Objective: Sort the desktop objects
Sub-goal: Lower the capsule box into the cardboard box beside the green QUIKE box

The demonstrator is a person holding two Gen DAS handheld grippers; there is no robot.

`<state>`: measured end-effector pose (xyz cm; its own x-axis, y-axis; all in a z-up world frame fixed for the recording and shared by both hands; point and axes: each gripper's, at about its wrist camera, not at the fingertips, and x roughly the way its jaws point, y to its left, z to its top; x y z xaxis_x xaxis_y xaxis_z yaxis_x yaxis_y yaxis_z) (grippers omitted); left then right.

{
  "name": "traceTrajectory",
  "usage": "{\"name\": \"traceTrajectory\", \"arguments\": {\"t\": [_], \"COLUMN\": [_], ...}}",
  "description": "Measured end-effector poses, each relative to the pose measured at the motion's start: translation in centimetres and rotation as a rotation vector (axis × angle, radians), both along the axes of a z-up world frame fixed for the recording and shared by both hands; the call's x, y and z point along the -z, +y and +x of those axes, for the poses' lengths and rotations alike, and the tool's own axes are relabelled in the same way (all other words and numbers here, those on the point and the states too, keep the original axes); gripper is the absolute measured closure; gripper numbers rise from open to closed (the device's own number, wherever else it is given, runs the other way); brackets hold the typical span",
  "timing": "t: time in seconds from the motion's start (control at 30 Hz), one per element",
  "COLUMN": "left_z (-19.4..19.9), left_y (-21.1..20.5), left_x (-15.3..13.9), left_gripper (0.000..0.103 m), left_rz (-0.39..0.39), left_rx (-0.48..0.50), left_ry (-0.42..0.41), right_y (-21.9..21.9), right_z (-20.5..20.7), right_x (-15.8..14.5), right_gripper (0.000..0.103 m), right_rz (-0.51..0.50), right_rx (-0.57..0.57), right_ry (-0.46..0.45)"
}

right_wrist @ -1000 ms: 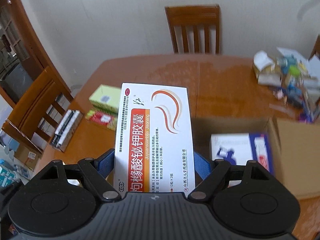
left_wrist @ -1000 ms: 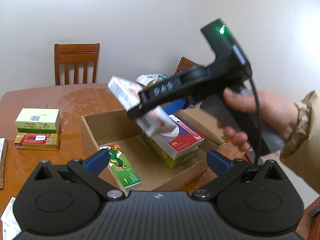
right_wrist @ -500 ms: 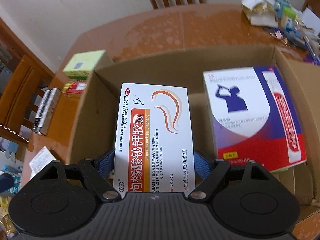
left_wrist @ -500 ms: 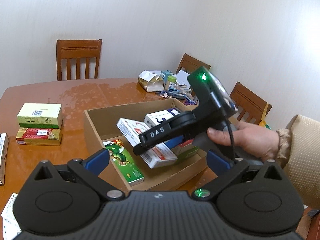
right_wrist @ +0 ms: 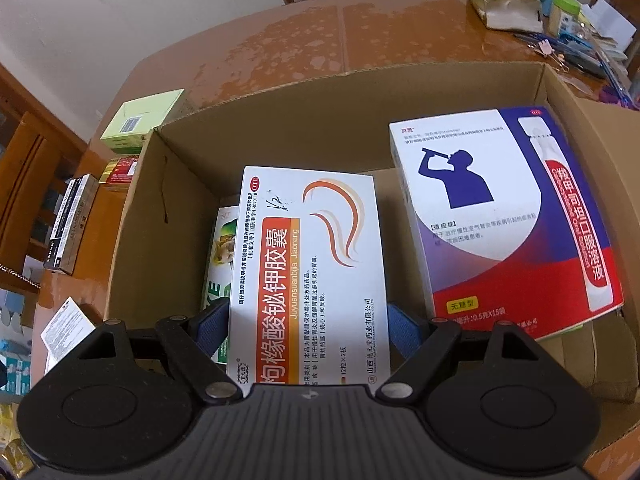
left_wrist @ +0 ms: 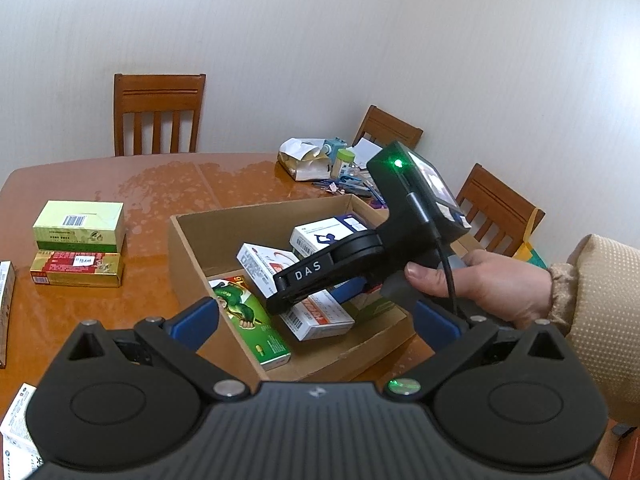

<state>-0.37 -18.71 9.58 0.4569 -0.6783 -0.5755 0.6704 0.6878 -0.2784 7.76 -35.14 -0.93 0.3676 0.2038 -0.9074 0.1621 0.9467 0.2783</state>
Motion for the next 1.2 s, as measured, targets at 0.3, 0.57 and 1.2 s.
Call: {"name": "traceTrajectory", "arguments": {"t": [0.3,0.57,1.2], "left_z": [0.1,0.2,0.4], "left_y": [0.1,0.5,-0.3], "left_x": [0.0,0.1,0.4], "left_gripper": [0.0,0.0,0.0], "left_rz": [-0.033,-0.042,-0.04], "left_rx": [0.023,0.036,0.036], "left_ry": [-0.001,0.004,0.023], "right_y": [1.8,2.6,3.4], "right_z": [1.0,2.0,3.0], "right_x": [1.0,1.5,2.1], "right_gripper": [0.017,0.017,0.017], "right_rz": [-0.12,-0.165,-0.025], "right_rx": [0.019,0.017,-0.045], "right_ry": [0.044,0.075,0.086]}}
